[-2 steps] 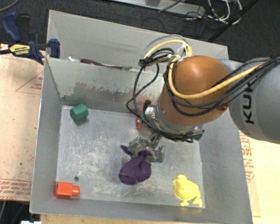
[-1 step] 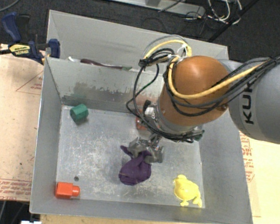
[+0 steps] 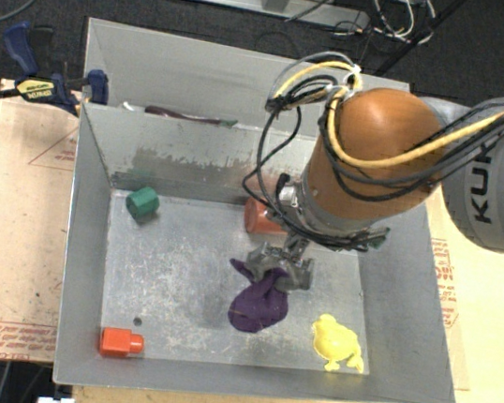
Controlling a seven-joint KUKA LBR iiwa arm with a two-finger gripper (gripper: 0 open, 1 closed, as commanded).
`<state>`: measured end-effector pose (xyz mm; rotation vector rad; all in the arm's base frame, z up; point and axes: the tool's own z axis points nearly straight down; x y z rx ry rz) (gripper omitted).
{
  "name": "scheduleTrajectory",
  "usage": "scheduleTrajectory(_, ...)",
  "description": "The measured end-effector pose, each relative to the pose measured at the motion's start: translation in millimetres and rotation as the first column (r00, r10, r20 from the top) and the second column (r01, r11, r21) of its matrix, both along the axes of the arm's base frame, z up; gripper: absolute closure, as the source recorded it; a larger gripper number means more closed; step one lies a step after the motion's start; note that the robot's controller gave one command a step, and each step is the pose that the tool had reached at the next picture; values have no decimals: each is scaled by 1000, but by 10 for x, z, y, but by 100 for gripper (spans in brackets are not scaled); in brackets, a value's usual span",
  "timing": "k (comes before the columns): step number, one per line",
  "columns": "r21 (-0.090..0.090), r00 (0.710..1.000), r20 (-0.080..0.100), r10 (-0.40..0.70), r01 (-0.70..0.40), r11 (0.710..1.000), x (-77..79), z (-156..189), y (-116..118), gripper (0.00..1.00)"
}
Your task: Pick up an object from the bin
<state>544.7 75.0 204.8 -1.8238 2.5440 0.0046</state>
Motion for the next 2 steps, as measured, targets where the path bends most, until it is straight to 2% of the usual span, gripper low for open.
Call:
scheduleTrajectory(1,0,1000,2,2,-2,1000,6,525,-91,100)
scheduleTrajectory(2,2,1000,19,-20,20,1000,65,423,-102,100)
